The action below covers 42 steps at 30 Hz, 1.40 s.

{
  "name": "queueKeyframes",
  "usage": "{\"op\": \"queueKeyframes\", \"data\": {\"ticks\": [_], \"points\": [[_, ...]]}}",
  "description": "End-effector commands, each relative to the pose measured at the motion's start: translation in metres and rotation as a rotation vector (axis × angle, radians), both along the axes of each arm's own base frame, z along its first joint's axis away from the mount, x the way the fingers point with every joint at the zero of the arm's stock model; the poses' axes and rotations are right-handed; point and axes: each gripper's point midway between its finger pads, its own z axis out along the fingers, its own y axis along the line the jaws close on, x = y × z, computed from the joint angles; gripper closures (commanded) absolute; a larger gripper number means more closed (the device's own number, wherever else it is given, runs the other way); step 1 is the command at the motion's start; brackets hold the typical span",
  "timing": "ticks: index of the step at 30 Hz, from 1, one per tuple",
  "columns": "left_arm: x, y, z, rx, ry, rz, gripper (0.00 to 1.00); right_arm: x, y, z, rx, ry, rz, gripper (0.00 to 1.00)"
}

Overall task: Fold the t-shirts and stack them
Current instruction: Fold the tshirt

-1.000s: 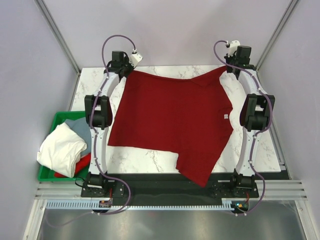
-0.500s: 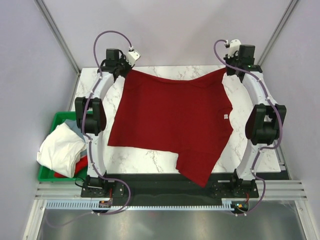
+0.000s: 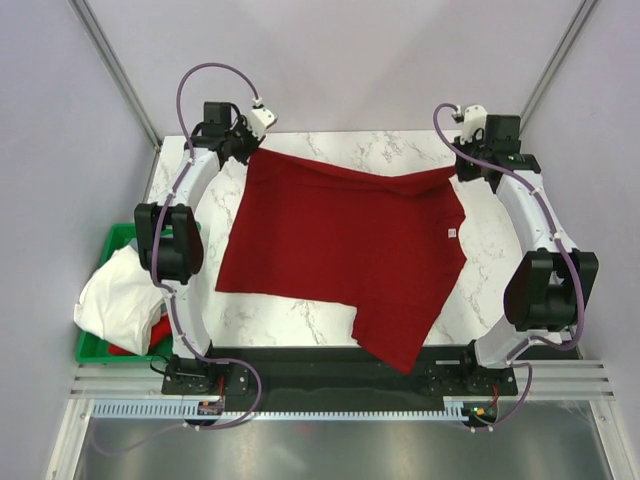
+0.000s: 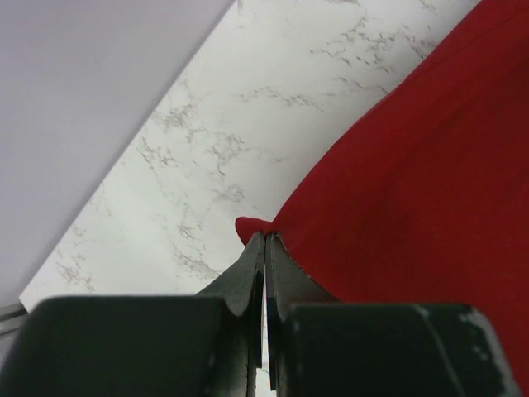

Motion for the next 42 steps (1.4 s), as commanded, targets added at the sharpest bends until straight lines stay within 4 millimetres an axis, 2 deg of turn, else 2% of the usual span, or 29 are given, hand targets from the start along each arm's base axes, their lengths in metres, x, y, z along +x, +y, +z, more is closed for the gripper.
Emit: {"op": "queueKeyframes", "data": {"ticks": [1,2,4,5,10,15,22,32,34,36,37,39,41,42], "points": [[-0.017,0.000,0.032,-0.004,-0.040,-0.033,0.98,-0.027,0.010,0.020,0.028,-0.015,0.015,1.00],[-0.020,0.001,0.028,0.003,-0.033,-0.036,0.98,-0.033,0.009,0.015,0.026,0.000,0.013,1.00],[-0.025,0.002,0.031,0.011,-0.037,-0.034,0.98,-0.045,0.010,0.017,0.026,0.009,0.013,1.00],[-0.028,0.005,0.025,0.019,-0.023,-0.032,0.98,-0.049,0.011,0.017,0.030,0.012,0.015,1.00],[-0.040,0.009,0.023,0.032,-0.010,-0.033,0.98,-0.071,0.014,0.019,0.054,0.031,0.013,1.00],[-0.054,0.011,0.018,0.035,0.013,-0.037,0.98,-0.092,0.019,0.007,0.083,0.086,0.013,1.00],[-0.075,0.013,0.002,0.042,0.061,-0.031,0.98,-0.112,0.023,0.000,0.099,0.121,0.022,1.00],[-0.098,0.021,-0.016,0.067,0.108,-0.027,0.98,-0.137,0.033,0.003,0.165,0.161,0.024,1.00],[-0.105,0.024,-0.025,0.076,0.127,-0.025,0.98,-0.147,0.038,-0.001,0.187,0.188,0.036,1.00],[-0.110,0.027,-0.021,0.080,0.122,-0.018,0.98,-0.158,0.042,-0.004,0.208,0.212,0.040,1.00],[-0.117,0.030,-0.027,0.084,0.139,-0.012,0.98,-0.164,0.043,-0.009,0.214,0.234,0.041,1.00],[-0.124,0.038,-0.023,0.086,0.137,0.009,0.98,-0.178,0.048,-0.010,0.239,0.261,0.052,1.00],[-0.133,0.048,-0.030,0.090,0.155,0.029,0.98,-0.190,0.053,-0.015,0.260,0.292,0.062,1.00],[-0.138,0.051,-0.033,0.098,0.163,0.034,0.98,-0.198,0.055,-0.015,0.273,0.310,0.068,0.91]]}}
